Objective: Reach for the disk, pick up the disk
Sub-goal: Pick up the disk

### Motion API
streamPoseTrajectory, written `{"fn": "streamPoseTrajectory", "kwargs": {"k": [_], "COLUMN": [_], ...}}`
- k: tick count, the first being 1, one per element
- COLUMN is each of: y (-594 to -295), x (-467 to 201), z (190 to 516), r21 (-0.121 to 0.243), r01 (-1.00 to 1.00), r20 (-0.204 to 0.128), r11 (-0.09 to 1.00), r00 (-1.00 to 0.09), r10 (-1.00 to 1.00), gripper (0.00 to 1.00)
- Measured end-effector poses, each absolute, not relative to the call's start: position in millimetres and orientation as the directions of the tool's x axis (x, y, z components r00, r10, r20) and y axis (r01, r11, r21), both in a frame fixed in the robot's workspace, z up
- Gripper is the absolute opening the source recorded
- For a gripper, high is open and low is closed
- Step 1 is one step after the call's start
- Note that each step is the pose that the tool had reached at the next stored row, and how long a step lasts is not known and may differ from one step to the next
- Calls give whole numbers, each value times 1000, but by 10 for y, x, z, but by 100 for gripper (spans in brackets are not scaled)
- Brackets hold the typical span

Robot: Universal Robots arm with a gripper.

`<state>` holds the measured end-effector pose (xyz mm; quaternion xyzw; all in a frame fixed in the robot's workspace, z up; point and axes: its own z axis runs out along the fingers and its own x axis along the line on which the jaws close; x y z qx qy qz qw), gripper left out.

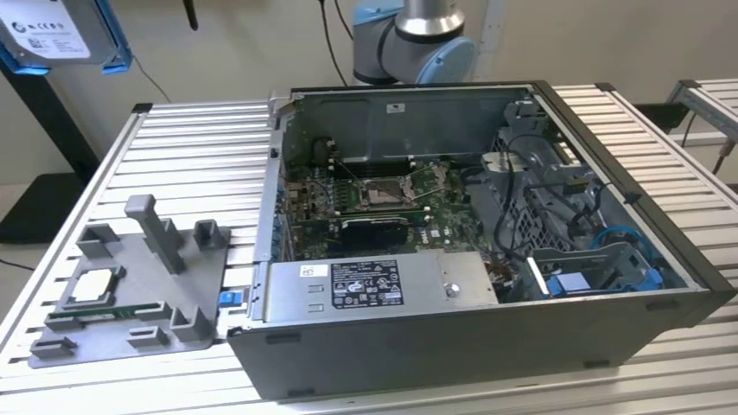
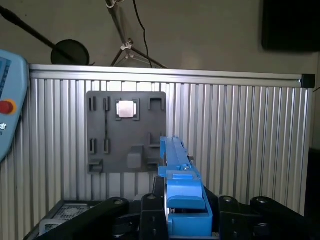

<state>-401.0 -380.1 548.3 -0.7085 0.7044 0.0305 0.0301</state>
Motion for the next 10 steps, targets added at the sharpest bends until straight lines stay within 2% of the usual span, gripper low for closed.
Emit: {"fn": "streamPoseTrajectory", "kwargs": {"k": [10], "y": [-3801], "x": [-3716], "z": [5482], "r21": [0], "r01": [-1000], "r20": [-86], "r11": [-6], "r00": [6], "r10": [-996], "gripper": [0]}}
